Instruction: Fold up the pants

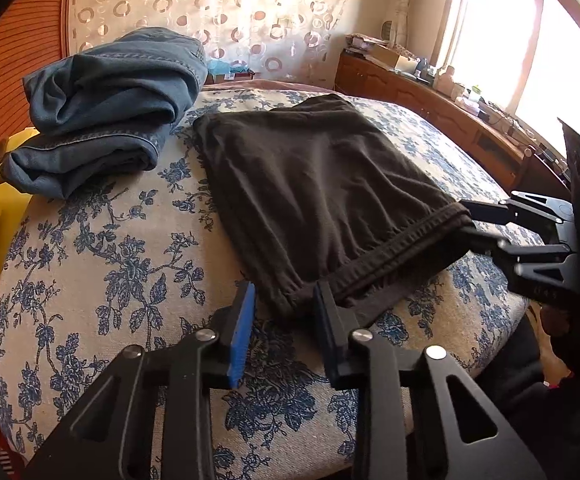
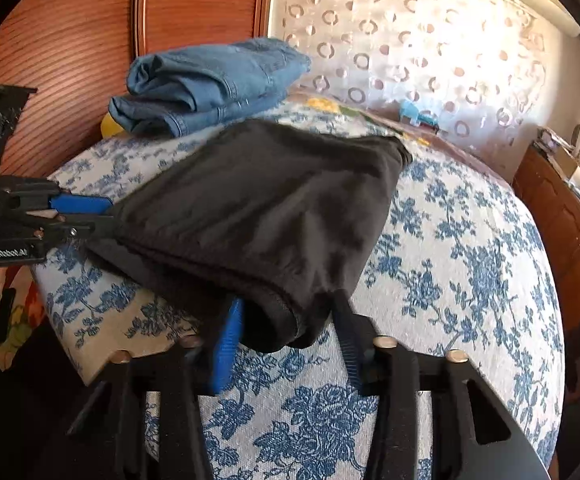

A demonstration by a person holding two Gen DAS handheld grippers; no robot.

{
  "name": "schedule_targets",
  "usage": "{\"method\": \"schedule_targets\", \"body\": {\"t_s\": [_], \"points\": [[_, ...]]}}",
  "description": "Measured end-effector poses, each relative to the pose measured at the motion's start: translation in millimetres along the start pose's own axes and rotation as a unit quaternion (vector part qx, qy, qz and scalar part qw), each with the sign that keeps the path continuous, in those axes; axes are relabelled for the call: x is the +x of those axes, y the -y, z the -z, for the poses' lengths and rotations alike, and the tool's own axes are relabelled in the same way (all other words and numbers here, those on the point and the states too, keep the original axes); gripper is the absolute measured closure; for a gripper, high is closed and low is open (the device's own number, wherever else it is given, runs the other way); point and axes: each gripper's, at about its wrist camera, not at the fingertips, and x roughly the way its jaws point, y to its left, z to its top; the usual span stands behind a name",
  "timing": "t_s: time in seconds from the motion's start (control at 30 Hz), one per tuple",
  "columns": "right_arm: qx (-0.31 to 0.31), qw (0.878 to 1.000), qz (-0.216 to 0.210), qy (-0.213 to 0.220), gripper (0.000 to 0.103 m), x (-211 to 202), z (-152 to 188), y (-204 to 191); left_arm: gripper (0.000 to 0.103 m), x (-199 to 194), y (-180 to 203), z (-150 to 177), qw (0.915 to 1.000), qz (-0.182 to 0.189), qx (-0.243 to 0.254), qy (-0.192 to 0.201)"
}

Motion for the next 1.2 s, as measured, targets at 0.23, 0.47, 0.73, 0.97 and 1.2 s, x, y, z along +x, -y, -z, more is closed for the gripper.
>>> {"method": "schedule_targets", "body": {"t_s": [0.23, 0.47, 0.73, 0.97, 1.2], "points": [[0.013, 1.0, -0.015, 0.013, 0.093, -3.9, 11.8, 10.0, 0.09, -5.1, 6.7, -4.4, 0.9999, -0.005, 0.013, 0.01], [0.044, 0.998, -0.022, 0.026, 0.094, -12.2, 19.5, 24.2, 0.091, -26.5, 18.0, -10.9, 0.9992, 0.018, 0.015, 0.032], [0.062, 0.998, -0.019, 0.012, 0.085, -12.0, 28.5, 30.0, 0.091, -16.7, 28.4, -6.5, 0.9995, 0.018, 0.024, 0.012], [0.016, 1.0, 0.011, 0.018, 0.065, -12.6, 19.4, 9.9, 0.091, -8.6, 24.7, 0.5, 0.9997, 0.015, 0.016, 0.0], [-0.011, 0.999, 0.031, 0.04, 0.066, -15.1, 11.3, -6.6, 0.091, -10.2, 24.6, 0.2, 0.9997, 0.019, 0.015, 0.003]]}}
